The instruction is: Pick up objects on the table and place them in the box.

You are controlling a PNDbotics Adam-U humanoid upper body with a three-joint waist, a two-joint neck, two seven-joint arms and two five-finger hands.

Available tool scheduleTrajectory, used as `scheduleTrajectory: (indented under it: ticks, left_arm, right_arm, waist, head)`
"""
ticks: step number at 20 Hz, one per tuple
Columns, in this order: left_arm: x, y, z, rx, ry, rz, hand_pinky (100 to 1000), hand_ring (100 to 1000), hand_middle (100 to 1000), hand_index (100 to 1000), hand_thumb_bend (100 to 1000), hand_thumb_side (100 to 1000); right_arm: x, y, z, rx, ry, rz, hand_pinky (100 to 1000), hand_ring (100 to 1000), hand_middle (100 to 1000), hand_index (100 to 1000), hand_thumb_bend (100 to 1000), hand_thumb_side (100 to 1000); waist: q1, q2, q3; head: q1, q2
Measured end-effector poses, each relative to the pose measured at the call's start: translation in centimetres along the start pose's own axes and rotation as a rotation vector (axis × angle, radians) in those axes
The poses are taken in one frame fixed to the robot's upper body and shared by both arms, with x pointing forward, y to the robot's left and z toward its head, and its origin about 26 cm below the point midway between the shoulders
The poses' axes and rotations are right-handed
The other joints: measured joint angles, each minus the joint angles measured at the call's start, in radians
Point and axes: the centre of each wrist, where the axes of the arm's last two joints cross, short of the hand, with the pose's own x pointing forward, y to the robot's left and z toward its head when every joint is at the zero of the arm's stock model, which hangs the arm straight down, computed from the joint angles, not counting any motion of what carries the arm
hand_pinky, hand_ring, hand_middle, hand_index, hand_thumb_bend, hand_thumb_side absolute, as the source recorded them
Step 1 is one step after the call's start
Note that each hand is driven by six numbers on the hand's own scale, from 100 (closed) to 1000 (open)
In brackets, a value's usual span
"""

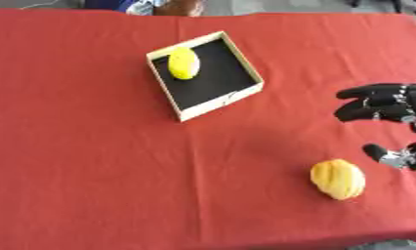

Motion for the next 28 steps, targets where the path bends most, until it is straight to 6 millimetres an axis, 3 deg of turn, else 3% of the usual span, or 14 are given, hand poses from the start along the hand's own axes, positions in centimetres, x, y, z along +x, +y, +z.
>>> scheduleTrajectory:
  ticks: [4,8,15,19,25,28]
  left_arm:
    - [0.0,0.0,0.0,-0.001,0.001,-0.003,903,769,816,883,165,755]
    - [0.0,0.0,0.0,-0.002,0.002,-0.005,903,768,816,883,165,756]
    - [0.0,0.0,0.0,-0.005,0.004,-0.006,904,768,817,882,166,756]
    - [0.0,0.0,0.0,-0.006,0.006,-0.005,904,768,817,882,167,756]
    - [0.0,0.0,0.1,-0.007,0.01,-0.002,905,768,818,881,167,756]
    - [0.0,0.0,0.0,-0.008,0.009,-0.001,905,767,818,881,167,757]
  right_arm:
    - [0.4,1.5,0.4,0.022,0.003,-0.015,923,1000,847,954,100,348]
    - [0.9,2.9,0.9,0.05,0.001,-0.033,926,1000,851,960,100,401]
    - [1.5,4.6,1.4,0.084,-0.011,-0.039,933,1000,836,954,100,366]
    - [1.5,5.2,1.2,0.086,0.006,-0.025,934,1000,800,927,100,393]
    - [1.3,5.9,0.5,0.047,0.087,0.0,937,1000,779,947,100,349]
    - [1.3,6.1,0.2,0.028,0.116,0.011,940,1000,782,955,100,389]
  waist:
    - [-0.004,-0.003,-0.005]
    - [-0.005,-0.004,-0.007]
    - [-0.006,-0.005,-0.008]
    - [-0.006,-0.005,-0.004]
    - [-0.004,-0.005,0.006]
    - [-0.004,-0.004,0.007]
  head:
    - [0.0,0.007]
    - [0.003,0.007]
    - [0.008,0.008]
    - [0.002,0.008]
    - [-0.01,0.007]
    - [-0.014,0.007]
